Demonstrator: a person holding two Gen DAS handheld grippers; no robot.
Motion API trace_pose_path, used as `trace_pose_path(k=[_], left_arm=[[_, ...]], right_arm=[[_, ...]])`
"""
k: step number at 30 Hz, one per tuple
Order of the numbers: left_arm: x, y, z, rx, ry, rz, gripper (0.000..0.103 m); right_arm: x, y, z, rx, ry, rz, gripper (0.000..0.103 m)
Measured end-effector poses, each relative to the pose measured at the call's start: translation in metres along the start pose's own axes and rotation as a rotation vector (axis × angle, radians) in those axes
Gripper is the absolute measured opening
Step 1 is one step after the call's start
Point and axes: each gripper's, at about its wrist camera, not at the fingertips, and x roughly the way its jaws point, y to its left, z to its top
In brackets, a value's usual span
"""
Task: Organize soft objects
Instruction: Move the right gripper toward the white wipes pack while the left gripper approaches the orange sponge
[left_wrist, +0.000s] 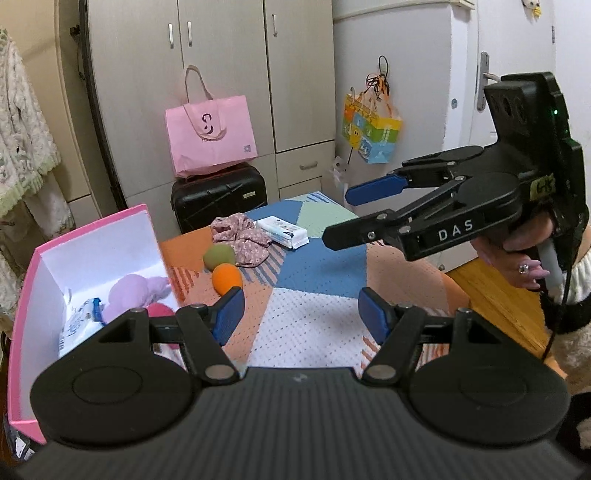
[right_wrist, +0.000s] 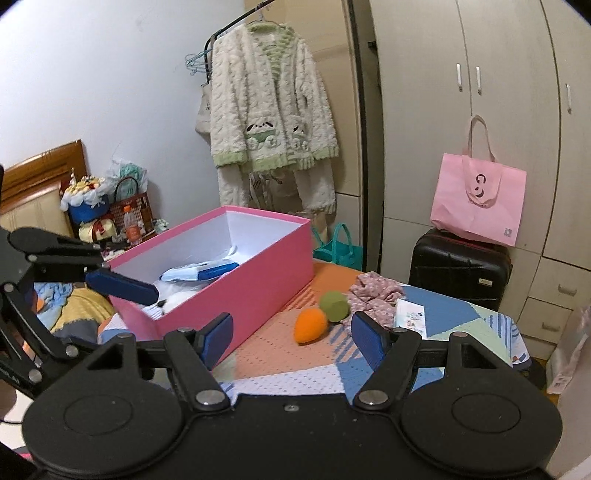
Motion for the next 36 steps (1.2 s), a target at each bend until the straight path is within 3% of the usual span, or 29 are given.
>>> trace_pose_path(k=[11, 25, 31, 36], left_arm=[[0.056, -0.003, 0.004, -0.044, 0.005, 0.073, 0.067], [0.119, -0.004, 0.005, -0.060, -0.019, 0.255, 0.067], [0.156, 0.002, 0.013, -0.089, -0.041, 0.351, 0.067], [0.177, 0.013, 0.010, -0.112, -0.014, 0.414, 0.067]], right_arm=[[0.023, -0.039, -0.004, 0.021, -0.012, -0.011, 0.076], [0.064, -0.075, -0.001, 0.047, 0.032, 0.003, 0.076], [0.104, -0.089, 0.004, 0.013, 0.106, 0.061, 0.074], [0.132, -0.101, 0.005, -0.010, 0.140, 0.004, 0.071]])
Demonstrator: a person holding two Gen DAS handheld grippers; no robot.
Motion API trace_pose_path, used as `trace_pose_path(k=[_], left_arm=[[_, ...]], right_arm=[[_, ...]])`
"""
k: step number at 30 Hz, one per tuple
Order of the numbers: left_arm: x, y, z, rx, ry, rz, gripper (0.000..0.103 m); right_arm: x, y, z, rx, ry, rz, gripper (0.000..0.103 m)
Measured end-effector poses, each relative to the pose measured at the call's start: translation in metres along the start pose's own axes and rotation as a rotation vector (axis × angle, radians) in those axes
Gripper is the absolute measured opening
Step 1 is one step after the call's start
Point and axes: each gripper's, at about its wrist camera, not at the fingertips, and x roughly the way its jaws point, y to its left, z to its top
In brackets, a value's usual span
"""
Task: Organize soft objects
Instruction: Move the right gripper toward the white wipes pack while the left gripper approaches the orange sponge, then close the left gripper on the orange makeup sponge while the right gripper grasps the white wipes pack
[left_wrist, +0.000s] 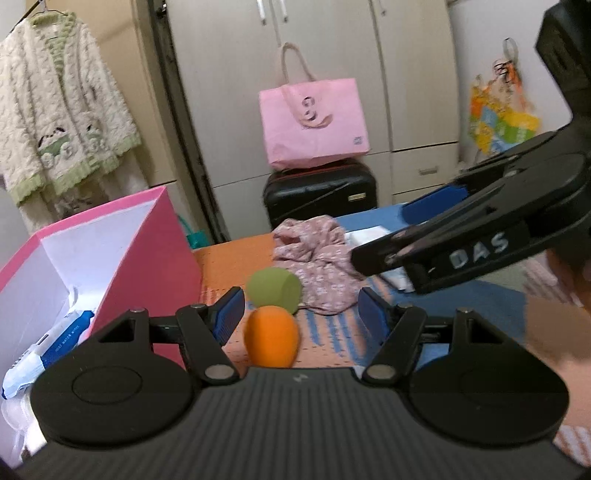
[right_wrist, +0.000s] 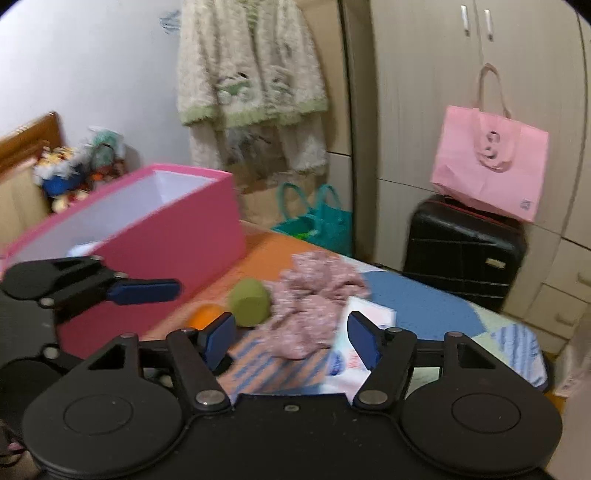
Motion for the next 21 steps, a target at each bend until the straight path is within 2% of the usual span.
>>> trace_pose_path(k=[6, 15, 16, 18, 19, 20, 21], left_arm=[[0.017, 0.004, -0.006, -0.011, 0.032, 0.038, 0.067], [0.034, 0.011, -0.015, -0.098, 0.104, 0.023, 0.067], [0.036, 0.012, -0.014, -0.103, 0.113, 0.020, 0.067], [0.039, 0.012, -0.014, -0.105, 0.121, 0.015, 0.067], [0.040, 0.012, -0.015, -0.107, 0.123, 0.011, 0.066], [0.041, 0.013, -0.015, -0.111, 0.126, 0.007, 0.056], [0.041, 0.014, -0.016, -0.118, 0.127, 0.005, 0.052]], right_arm=[[0.015, -0.027, -0.007, 0.102, 0.015, -0.016, 0.071], [0.037, -0.051, -0.020, 0.240, 0.036, -0.043, 0.070], [0.038, -0.052, -0.021, 0.250, 0.032, -0.038, 0.068], [0.039, -0.055, -0.023, 0.270, 0.019, -0.031, 0.049], [0.039, -0.055, -0.024, 0.271, 0.014, -0.022, 0.048], [0.039, -0.053, -0.024, 0.259, 0.013, -0.026, 0.047], [0.038, -0.051, -0.024, 0.242, 0.013, -0.036, 0.047]])
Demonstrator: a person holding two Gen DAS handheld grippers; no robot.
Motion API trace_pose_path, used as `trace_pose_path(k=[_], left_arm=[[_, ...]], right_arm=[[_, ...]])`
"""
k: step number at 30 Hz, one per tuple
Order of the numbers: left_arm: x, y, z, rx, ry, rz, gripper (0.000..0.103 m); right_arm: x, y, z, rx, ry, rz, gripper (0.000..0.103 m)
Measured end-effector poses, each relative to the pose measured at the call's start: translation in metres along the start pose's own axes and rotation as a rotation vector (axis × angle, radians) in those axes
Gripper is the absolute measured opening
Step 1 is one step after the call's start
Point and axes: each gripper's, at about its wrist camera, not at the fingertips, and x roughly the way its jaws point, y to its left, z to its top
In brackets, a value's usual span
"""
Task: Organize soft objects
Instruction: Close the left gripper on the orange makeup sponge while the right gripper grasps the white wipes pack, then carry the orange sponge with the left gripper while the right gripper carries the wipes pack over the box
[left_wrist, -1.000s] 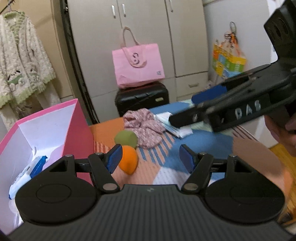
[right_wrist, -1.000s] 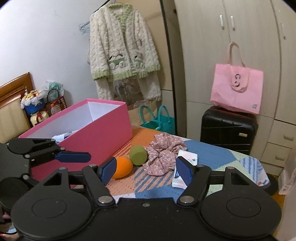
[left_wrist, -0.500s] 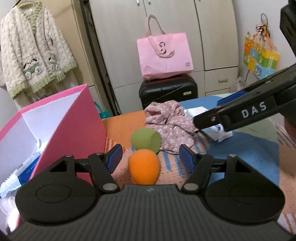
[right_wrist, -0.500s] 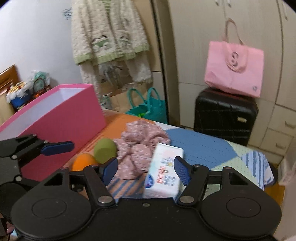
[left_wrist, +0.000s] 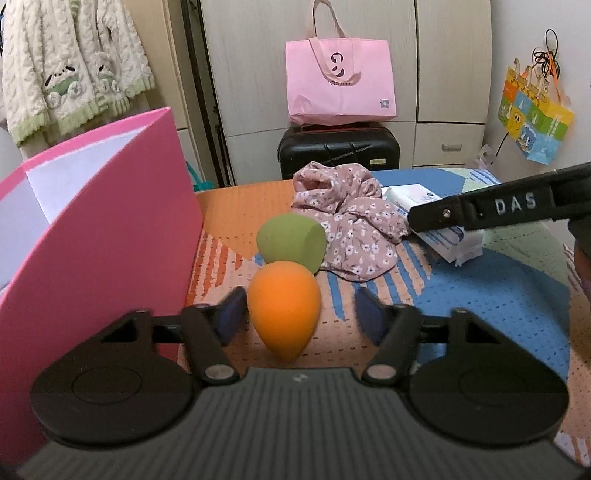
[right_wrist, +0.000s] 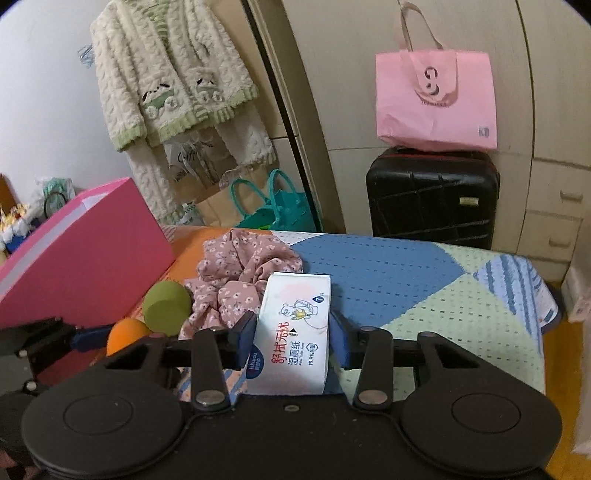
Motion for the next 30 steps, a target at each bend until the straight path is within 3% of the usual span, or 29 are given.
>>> trace_pose_path(k=[3, 11, 30], left_arm=[[0.000, 0.002, 0.001, -0.003, -0.007, 0.019, 0.038], [-0.002, 0.001, -0.004, -0.014, -0.033, 0.031, 0.036], [-0.051, 0.003, -0.019, -0.043, -0.035, -0.066, 0.036]], right_arm=[[-0.001, 0.007, -0.002, -0.052, 0.004, -0.030, 0.047], [0.006, 0.020, -0.009, -0.117, 0.021, -0.100, 0.046], [-0.066, 0.040, -0.058, -0.058, 0.004, -0.141, 0.046]])
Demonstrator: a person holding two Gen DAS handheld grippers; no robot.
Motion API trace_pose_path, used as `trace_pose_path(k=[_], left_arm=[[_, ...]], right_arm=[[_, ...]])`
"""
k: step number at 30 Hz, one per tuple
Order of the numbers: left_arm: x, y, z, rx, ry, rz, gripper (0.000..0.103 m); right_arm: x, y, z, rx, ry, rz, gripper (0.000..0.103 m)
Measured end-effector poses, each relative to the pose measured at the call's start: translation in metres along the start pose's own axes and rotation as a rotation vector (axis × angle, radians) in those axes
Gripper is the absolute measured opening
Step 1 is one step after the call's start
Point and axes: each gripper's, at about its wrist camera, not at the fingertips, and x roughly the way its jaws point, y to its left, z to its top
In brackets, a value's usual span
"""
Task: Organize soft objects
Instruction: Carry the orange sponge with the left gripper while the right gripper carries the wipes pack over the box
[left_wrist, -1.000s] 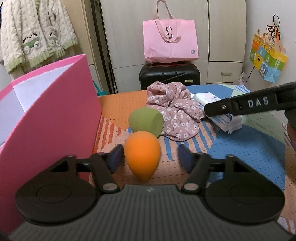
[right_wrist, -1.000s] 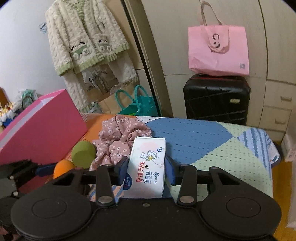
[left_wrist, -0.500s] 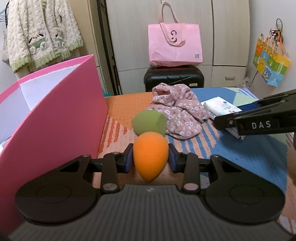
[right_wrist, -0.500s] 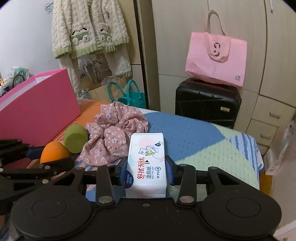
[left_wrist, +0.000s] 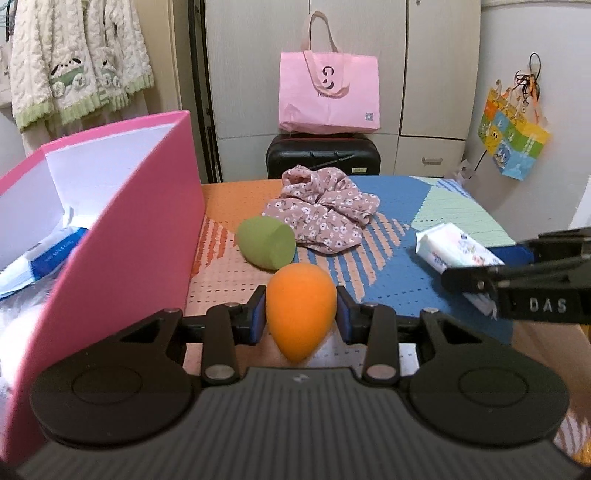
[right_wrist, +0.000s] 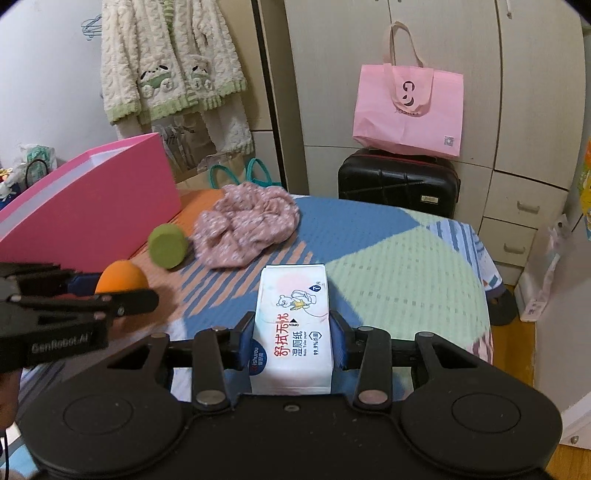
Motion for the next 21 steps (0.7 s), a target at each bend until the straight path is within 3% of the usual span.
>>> trace_pose_path(k=[8, 21], left_arm=[[-0.029, 0.002, -0.007, 0.006, -0.015, -0.039, 0.036], [-0.066, 0.009, -0.021, 0.008, 0.039, -0.186, 0.036]], right_arm=[[-0.029, 0.023, -0.017, -0.013, -0.003, 0.016, 0.046], [-0.072, 0.059, -0.036, -0.076, 0.005, 0.076, 0.046]])
